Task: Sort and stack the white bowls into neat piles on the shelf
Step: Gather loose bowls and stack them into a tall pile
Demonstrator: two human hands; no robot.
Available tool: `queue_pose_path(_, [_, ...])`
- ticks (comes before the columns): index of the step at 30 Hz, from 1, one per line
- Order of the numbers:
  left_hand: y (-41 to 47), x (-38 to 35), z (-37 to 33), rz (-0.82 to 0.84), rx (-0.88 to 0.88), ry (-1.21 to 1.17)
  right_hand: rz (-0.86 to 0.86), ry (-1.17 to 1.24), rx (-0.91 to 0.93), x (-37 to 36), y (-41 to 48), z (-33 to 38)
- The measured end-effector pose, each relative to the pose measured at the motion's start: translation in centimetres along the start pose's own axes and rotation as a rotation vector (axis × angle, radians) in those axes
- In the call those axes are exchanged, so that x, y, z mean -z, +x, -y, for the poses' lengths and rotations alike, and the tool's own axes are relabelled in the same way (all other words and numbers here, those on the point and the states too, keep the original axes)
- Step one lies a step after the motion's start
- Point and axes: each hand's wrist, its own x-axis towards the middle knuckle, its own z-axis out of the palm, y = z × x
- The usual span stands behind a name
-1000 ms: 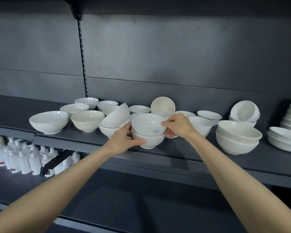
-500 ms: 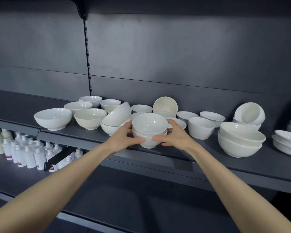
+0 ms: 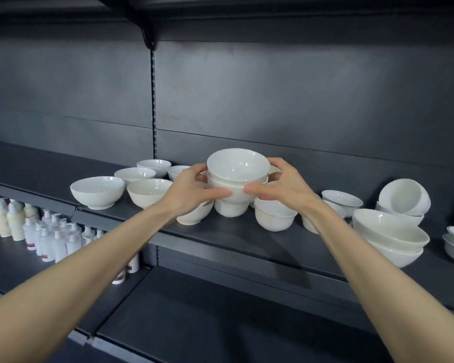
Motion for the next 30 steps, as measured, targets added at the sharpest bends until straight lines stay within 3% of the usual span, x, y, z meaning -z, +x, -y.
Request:
queue_pose_path(7, [2.8, 6.5, -1.7, -0.077, -0.016, 0.039, 0.02, 0.031, 0.055, -2.7, 5.5, 4.2])
queue_pose_path(15, [5.0, 12.4, 3.3, -0.029, 0.012, 0.016, -0.042, -0.061, 0.008, -9.5, 9.0, 3.9])
queue_pose_path(24, [6.5, 12.3, 9.0, 0.144, 0.029, -0.023, -0.123, -0.089, -0.112, -12.2, 8.0, 2.1])
queue_pose_path(30, [6.7, 11.4, 10.4, 0.159, 0.031, -0.118, -0.164, -0.101, -0.156, -12.7, 7.9, 1.7])
